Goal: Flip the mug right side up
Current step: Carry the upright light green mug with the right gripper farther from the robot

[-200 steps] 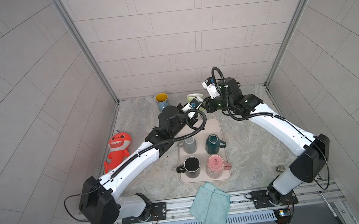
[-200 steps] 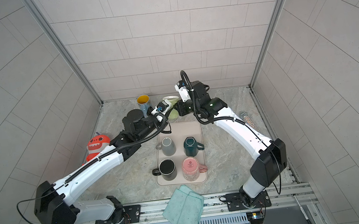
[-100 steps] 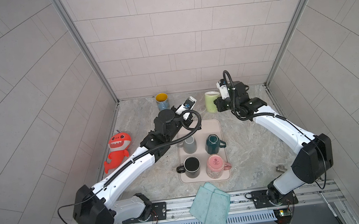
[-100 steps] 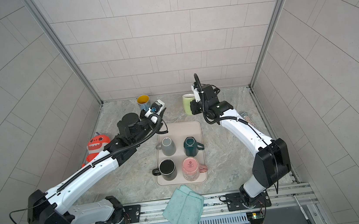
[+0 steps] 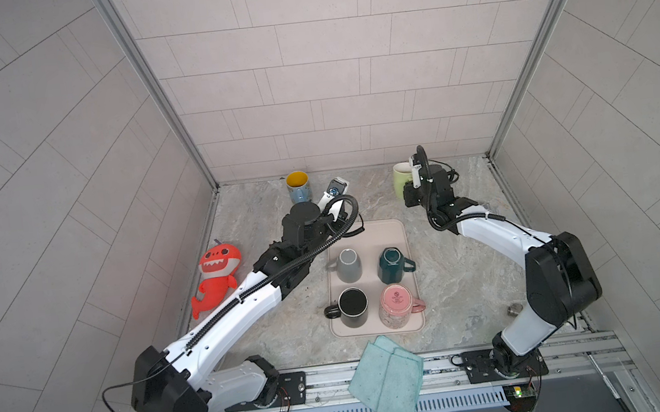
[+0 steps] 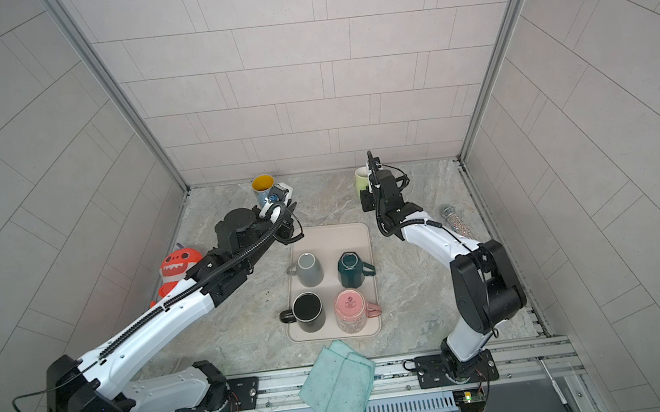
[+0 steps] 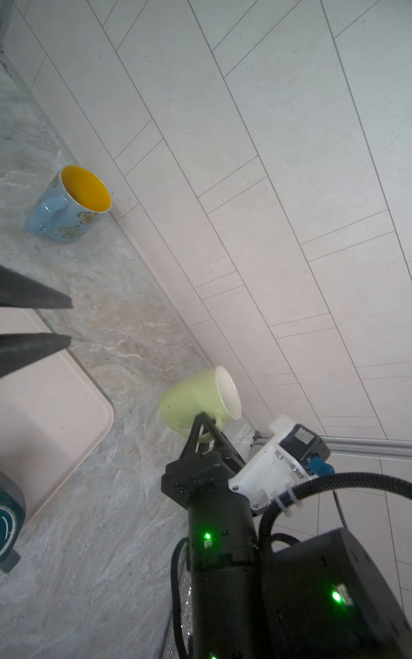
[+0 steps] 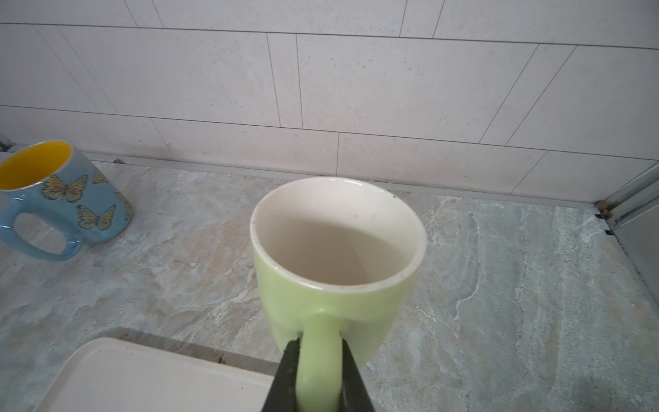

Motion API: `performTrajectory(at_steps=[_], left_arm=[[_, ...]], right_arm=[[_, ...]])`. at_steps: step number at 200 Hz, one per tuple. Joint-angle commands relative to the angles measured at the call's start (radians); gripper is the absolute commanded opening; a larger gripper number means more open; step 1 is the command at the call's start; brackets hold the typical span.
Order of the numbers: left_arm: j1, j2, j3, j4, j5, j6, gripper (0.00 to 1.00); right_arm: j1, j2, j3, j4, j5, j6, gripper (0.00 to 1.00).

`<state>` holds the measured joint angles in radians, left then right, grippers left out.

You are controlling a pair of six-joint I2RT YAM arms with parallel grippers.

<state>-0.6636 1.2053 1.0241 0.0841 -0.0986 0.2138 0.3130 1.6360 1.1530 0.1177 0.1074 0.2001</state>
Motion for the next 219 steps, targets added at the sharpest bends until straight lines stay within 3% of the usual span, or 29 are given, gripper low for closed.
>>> performTrajectory(at_steps=[1, 83, 118, 219], left_arm=[[0.020, -0.019, 0.018, -0.035, 0.008, -0.051, 0.17], [0.061, -0.019, 0.025, -0.053, 0.051, -0.109, 0.18], [0.073, -0.028, 0.022, -0.064, 0.054, -0.112, 0.18], [0.079, -0.034, 0.008, -0.068, 0.057, -0.128, 0.18]], right_arm=[[-0.013, 0.028, 0.009, 0.214, 0.097, -0.035, 0.00], [-0.056, 0.201, -0.010, 0.437, 0.191, -0.045, 0.00], [-0.083, 0.262, -0.003, 0.483, 0.185, 0.006, 0.00], [-0.089, 0.340, -0.059, 0.623, 0.229, 0.028, 0.00]])
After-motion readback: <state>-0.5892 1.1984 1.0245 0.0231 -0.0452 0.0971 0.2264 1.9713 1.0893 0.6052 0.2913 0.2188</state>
